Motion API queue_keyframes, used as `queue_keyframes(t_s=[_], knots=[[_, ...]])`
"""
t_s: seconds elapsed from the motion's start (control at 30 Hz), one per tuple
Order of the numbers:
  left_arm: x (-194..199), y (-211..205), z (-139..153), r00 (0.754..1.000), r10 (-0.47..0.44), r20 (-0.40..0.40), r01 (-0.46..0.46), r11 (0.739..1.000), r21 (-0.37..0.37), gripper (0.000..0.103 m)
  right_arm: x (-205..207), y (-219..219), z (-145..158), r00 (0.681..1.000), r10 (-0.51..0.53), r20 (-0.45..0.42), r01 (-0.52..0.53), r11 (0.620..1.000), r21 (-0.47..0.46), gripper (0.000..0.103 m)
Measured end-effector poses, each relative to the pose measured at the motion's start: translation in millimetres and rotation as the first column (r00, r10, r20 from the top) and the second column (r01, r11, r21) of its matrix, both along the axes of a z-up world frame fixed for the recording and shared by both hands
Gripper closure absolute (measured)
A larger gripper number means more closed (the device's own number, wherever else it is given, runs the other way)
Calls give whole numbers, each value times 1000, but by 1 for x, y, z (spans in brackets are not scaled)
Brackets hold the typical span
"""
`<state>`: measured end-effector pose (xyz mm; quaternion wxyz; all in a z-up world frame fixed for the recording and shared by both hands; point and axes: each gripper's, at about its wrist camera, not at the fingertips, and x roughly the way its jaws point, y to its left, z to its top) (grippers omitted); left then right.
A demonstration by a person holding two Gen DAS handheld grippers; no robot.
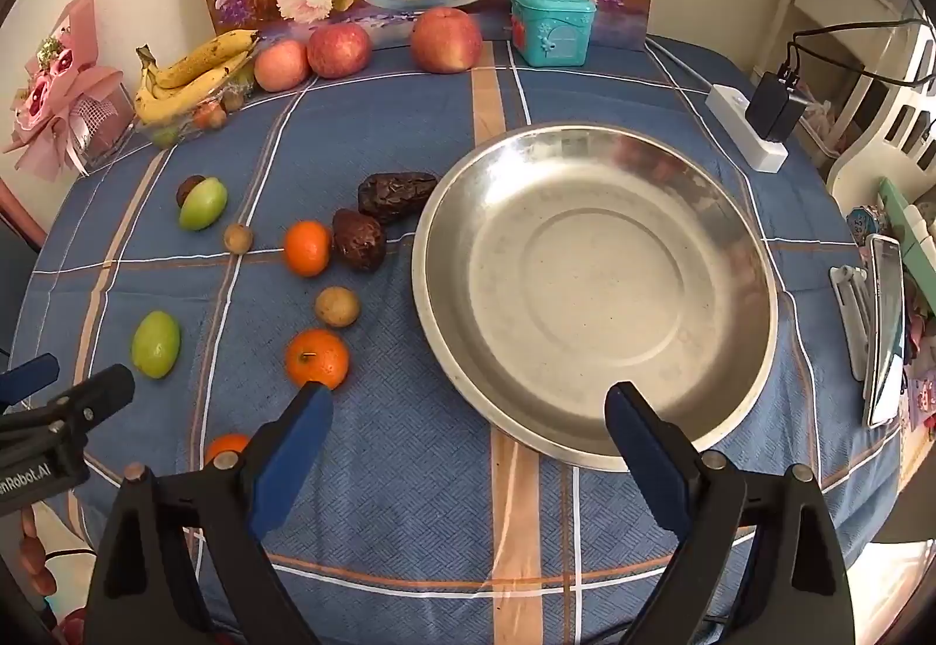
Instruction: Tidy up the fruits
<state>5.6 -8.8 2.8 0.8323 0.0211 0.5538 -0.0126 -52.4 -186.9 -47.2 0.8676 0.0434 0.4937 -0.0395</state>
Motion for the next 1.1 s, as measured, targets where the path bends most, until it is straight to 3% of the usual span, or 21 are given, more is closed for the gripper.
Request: queue_keyframes(t_s=[1.1], knots=[[-2, -4, -1, 1000, -1, -2, 1, 1000, -1, 0, 0, -4, -6, 1000, -4, -13, 5, 999, 36, 9]])
